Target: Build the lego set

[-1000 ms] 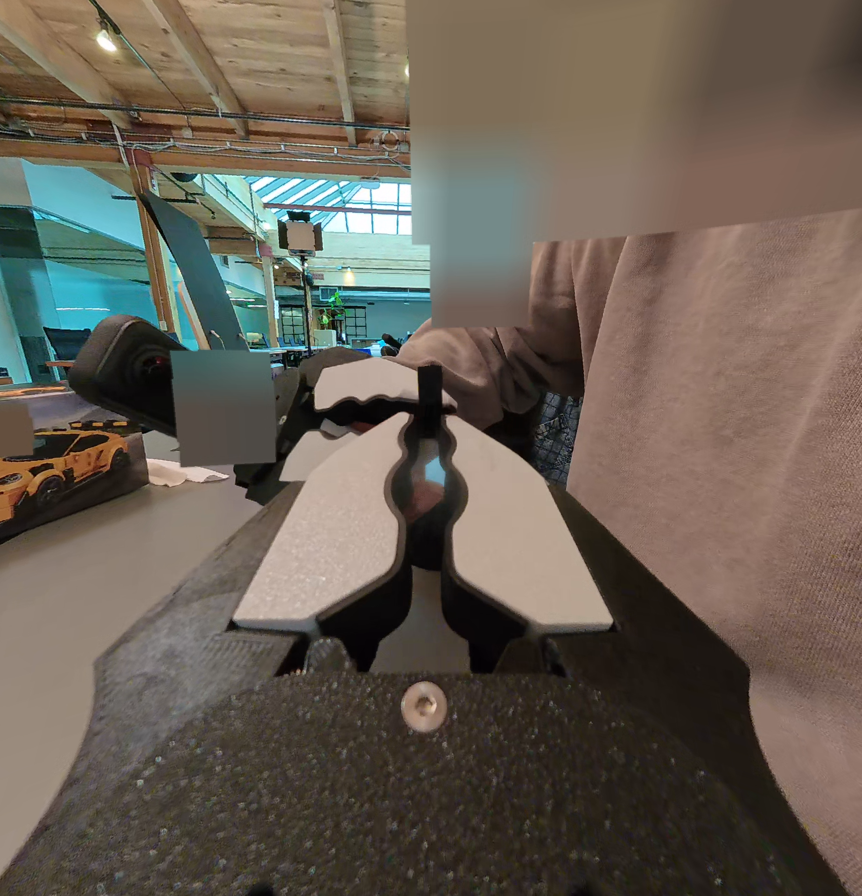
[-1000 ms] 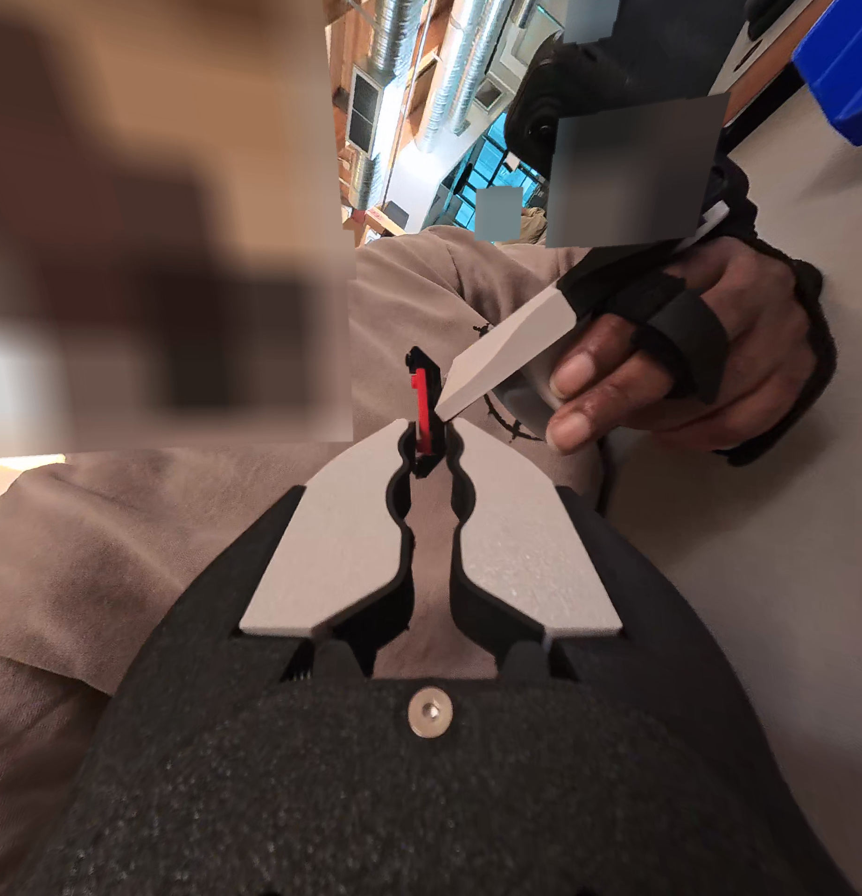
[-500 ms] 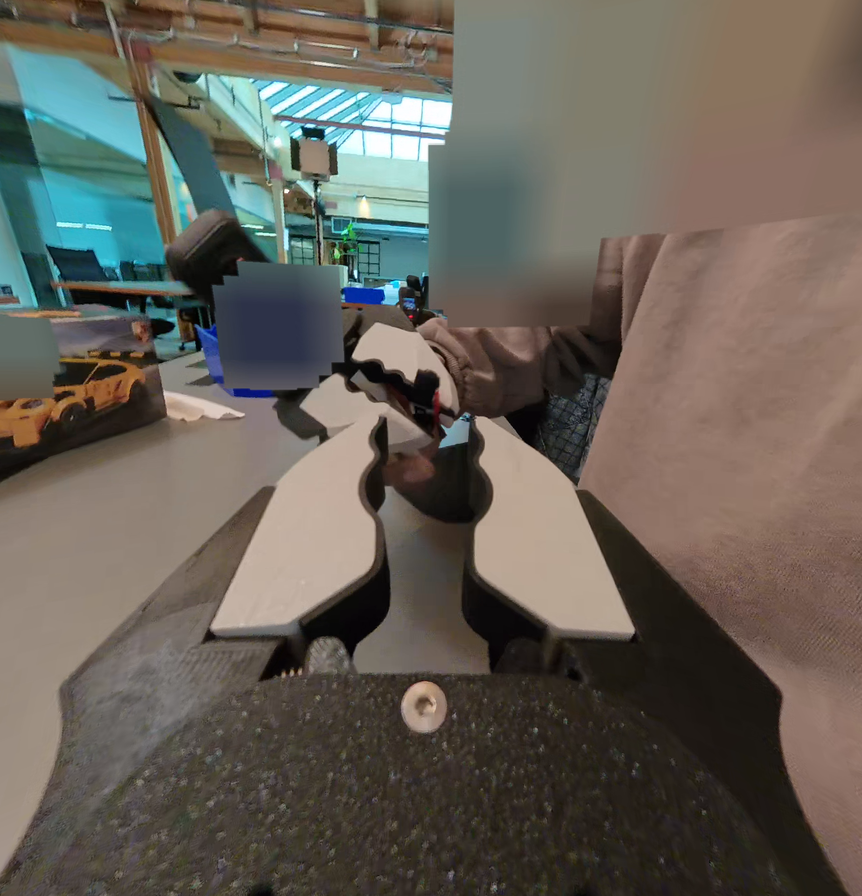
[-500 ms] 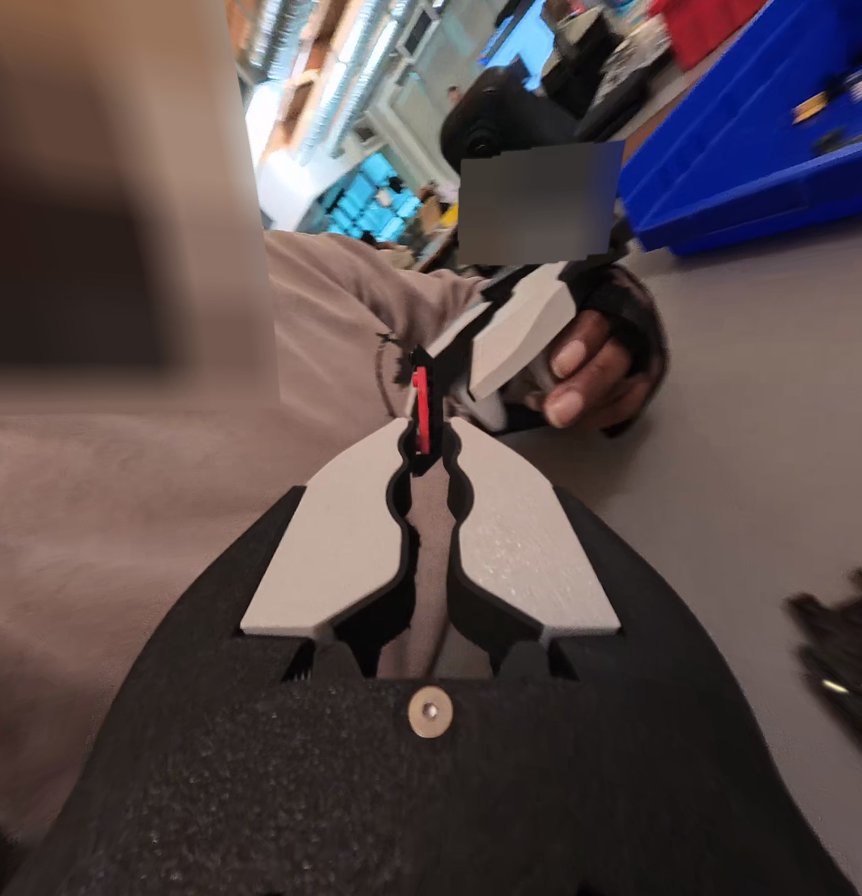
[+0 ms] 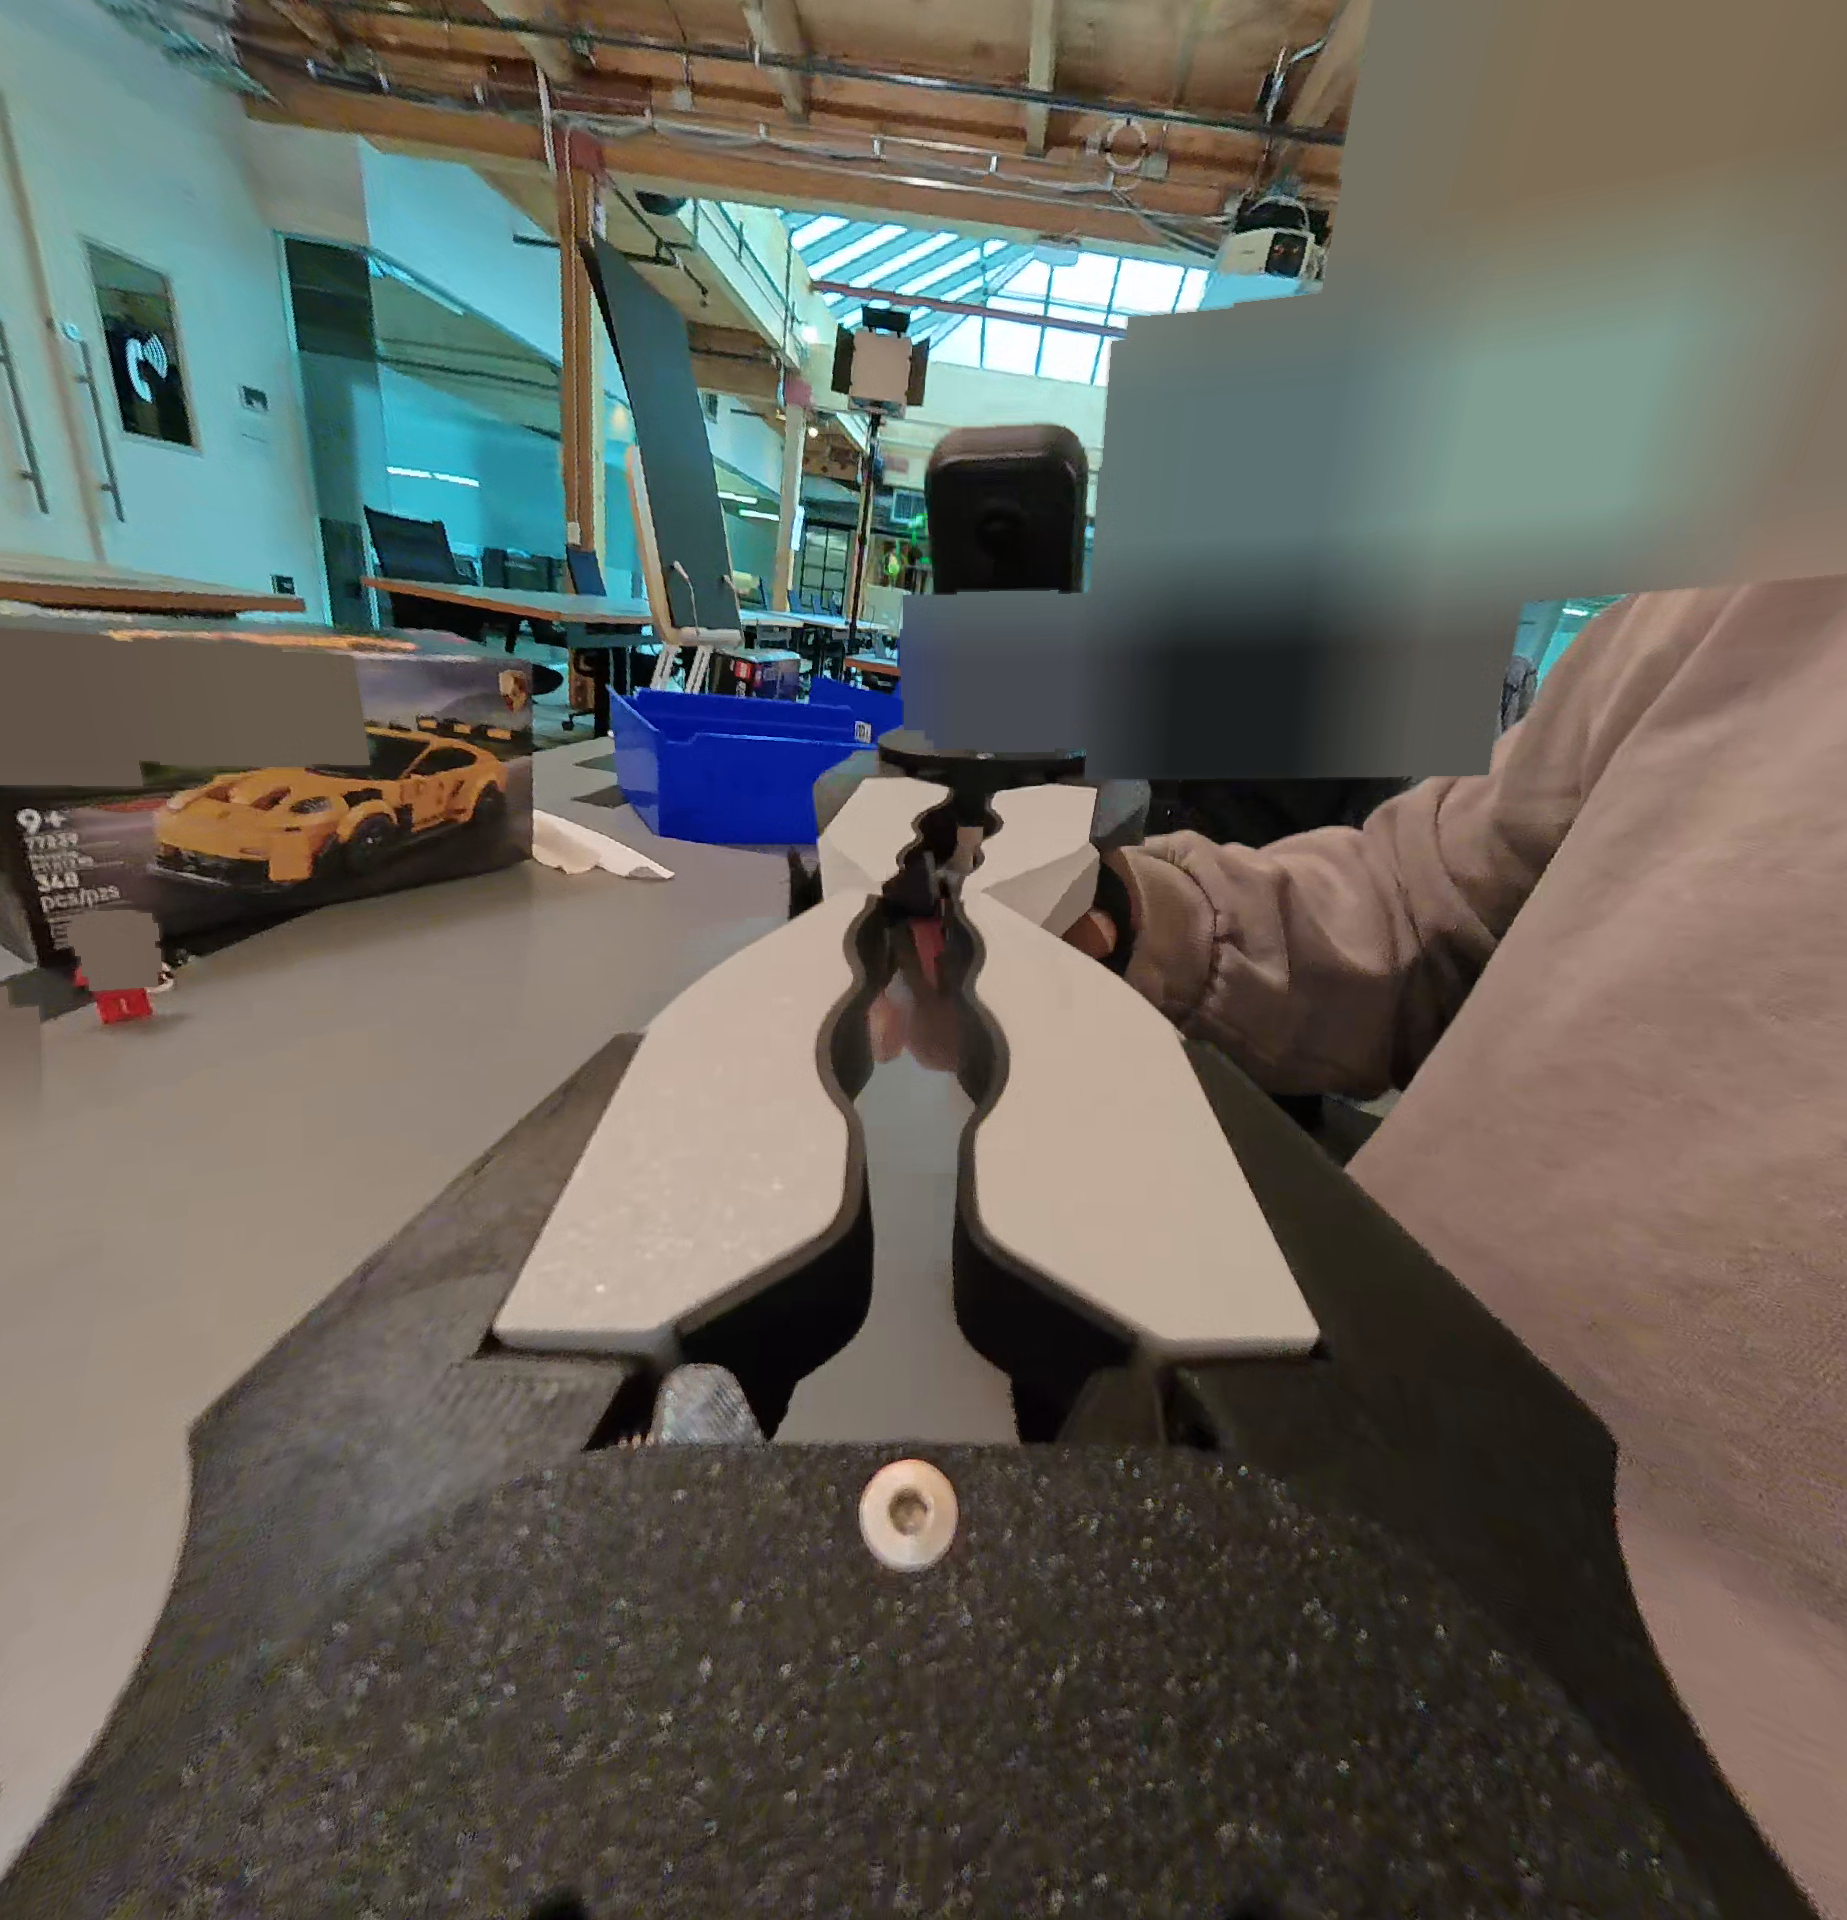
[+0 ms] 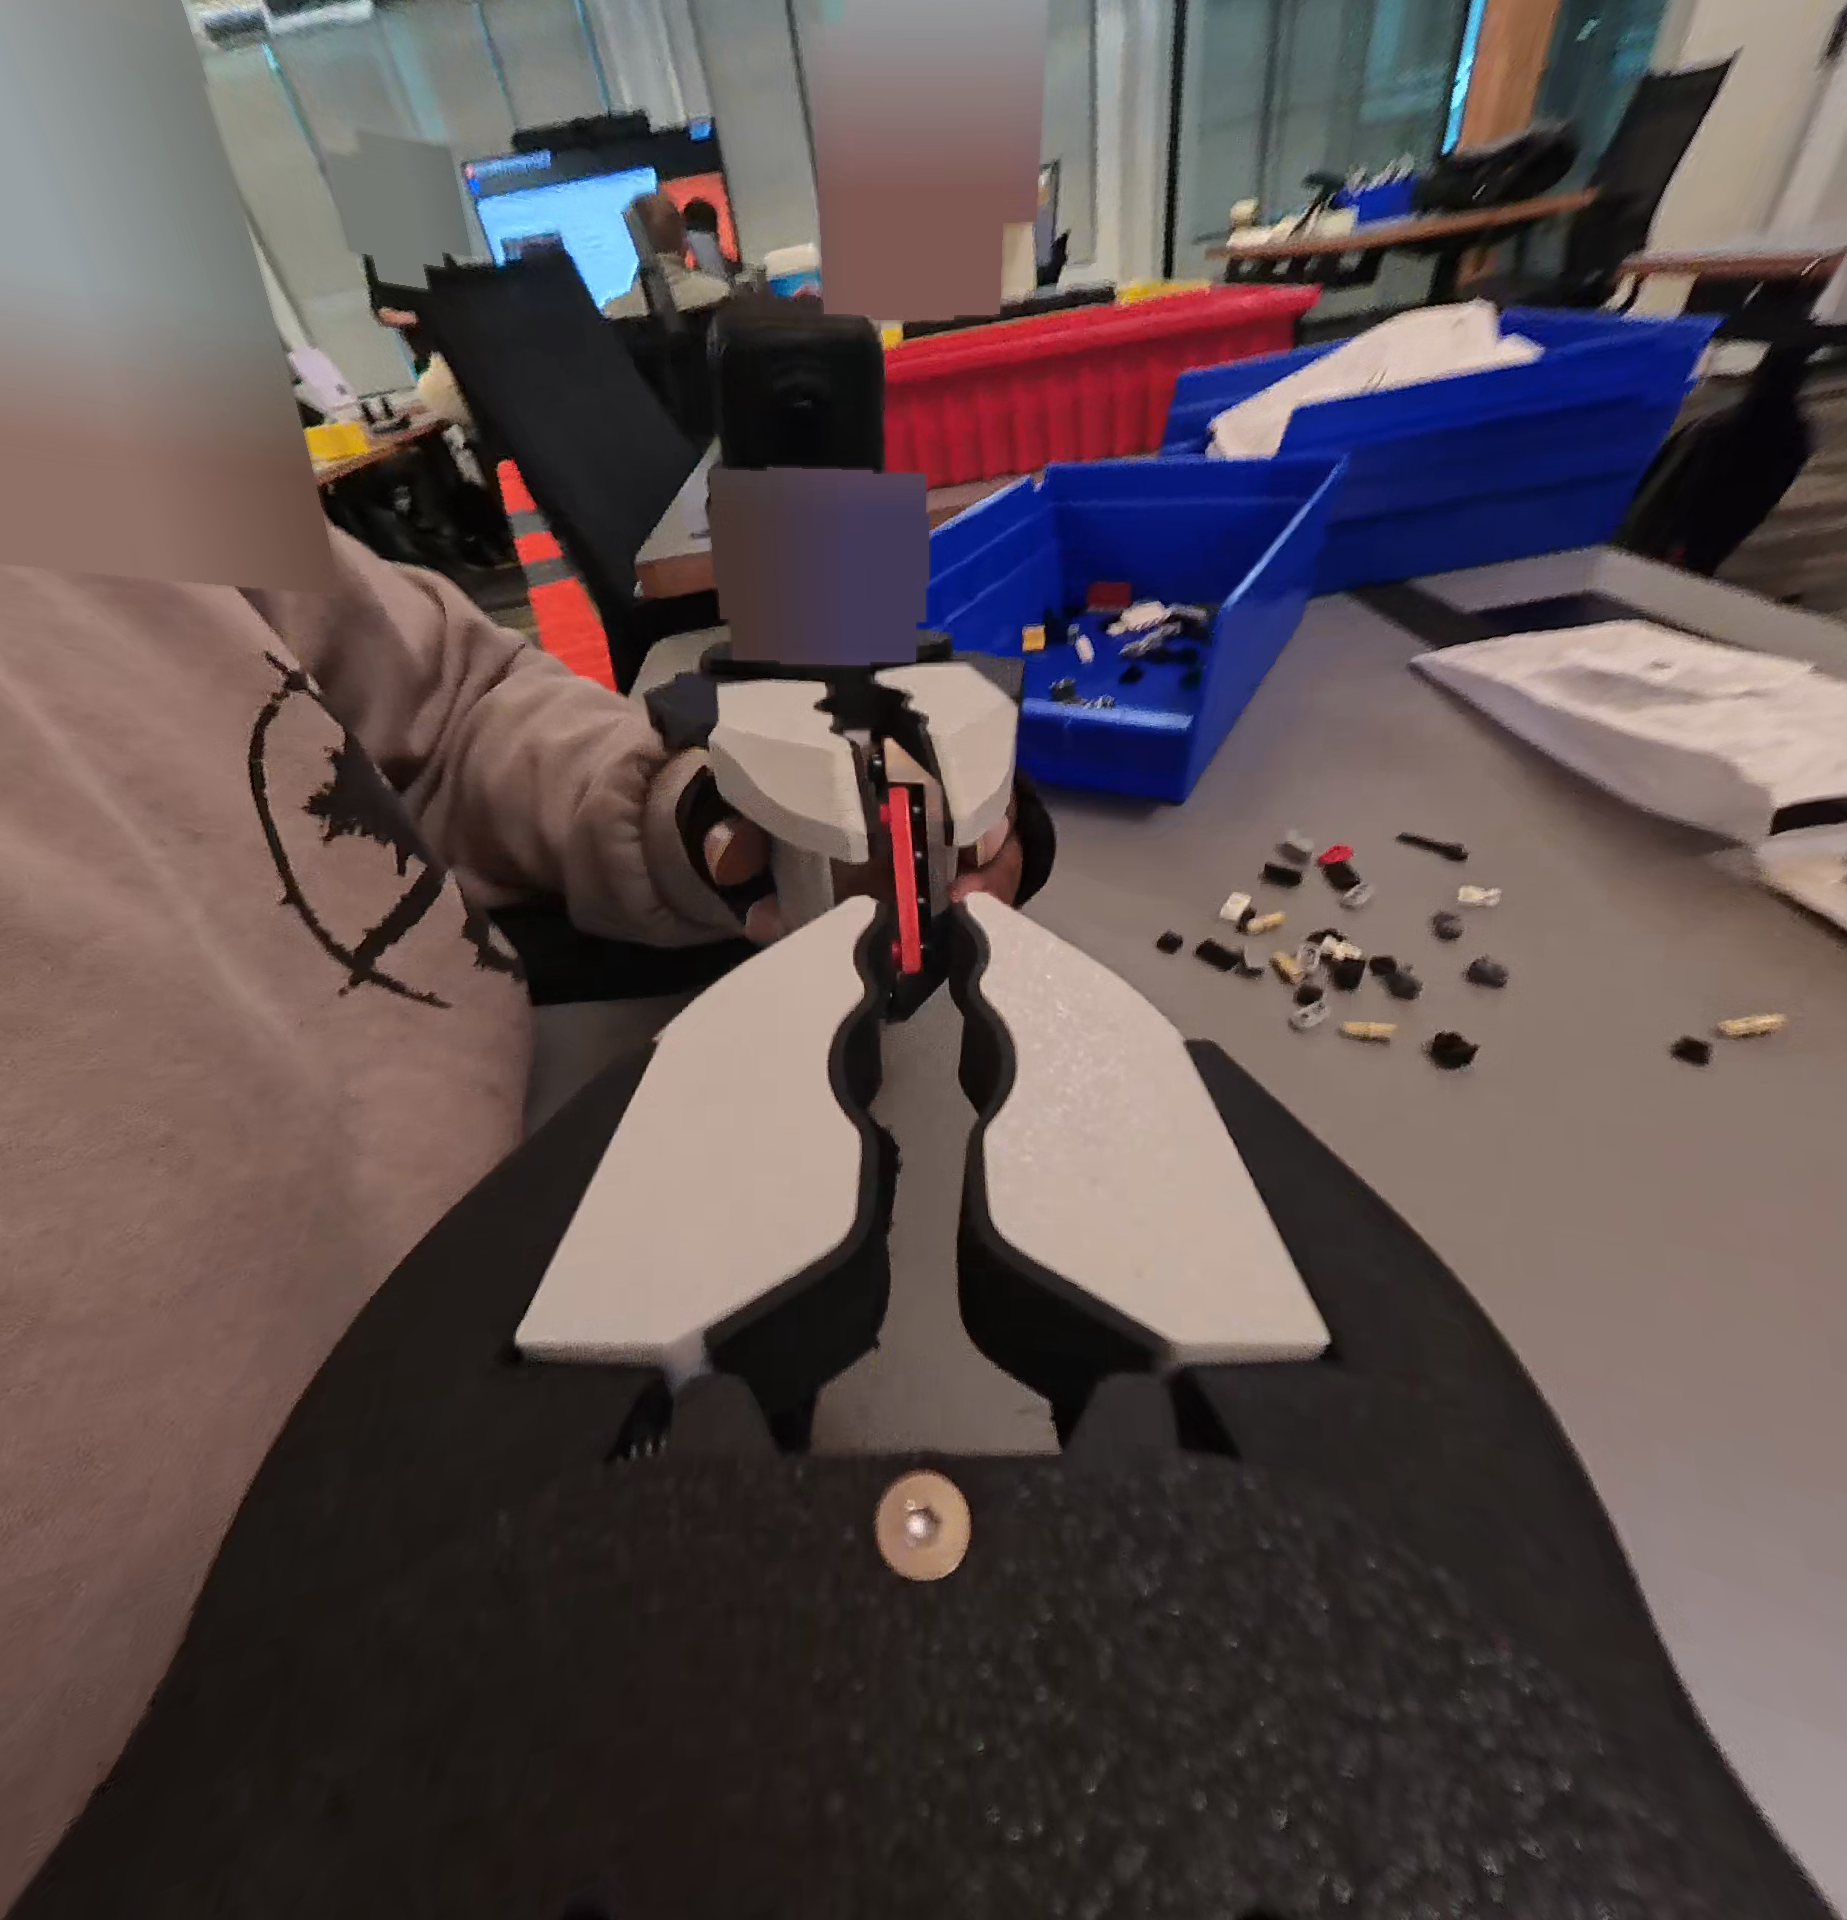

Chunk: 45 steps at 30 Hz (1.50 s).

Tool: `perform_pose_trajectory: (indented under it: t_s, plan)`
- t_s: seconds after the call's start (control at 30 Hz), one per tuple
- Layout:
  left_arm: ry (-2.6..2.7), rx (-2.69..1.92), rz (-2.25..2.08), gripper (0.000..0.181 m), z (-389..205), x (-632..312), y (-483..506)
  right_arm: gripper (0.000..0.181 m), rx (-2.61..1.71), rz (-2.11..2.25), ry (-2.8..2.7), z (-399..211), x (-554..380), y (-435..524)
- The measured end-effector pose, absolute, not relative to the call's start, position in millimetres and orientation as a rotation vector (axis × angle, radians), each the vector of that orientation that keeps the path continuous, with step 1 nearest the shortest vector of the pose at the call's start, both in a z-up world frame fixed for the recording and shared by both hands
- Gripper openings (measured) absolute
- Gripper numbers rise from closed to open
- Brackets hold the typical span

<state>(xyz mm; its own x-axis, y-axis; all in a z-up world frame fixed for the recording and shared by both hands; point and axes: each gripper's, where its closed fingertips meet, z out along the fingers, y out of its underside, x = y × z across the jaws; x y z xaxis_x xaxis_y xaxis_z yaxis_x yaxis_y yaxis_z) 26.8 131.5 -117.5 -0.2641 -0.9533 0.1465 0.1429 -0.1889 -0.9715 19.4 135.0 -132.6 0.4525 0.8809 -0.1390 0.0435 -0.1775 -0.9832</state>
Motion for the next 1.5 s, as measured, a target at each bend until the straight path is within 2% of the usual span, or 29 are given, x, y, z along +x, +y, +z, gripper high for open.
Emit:
perform_pose_trajectory:
  t_s: [0.37, 0.93, 1.03, 1.17, 1.5]
  plan:
    - [1.119, -0.953, -1.658, 0.010, -101.1, 15.9, 127.6, 0.010, -1.458, 0.654, -0.868, -118.0, 3.3, 135.2]
    - [1.274, -0.925, -1.584, 0.009, -114.2, 17.0, 129.8, 0.010, -1.558, 0.665, -0.883, -130.1, 3.5, 136.8]
    - [1.337, -0.903, -1.533, 0.009, -118.1, 16.7, 126.0, 0.016, -1.558, 0.668, -0.947, -131.2, 4.1, 131.5]
    - [1.399, -0.885, -1.489, 0.009, -123.6, 16.0, 121.8, 0.008, -1.557, 0.634, -1.001, -134.9, 4.9, 128.7]
    - [1.367, -0.862, -1.514, 0.009, -122.4, 14.8, 121.4, 0.007, -1.519, 0.611, -0.972, -136.4, 4.3, 130.9]
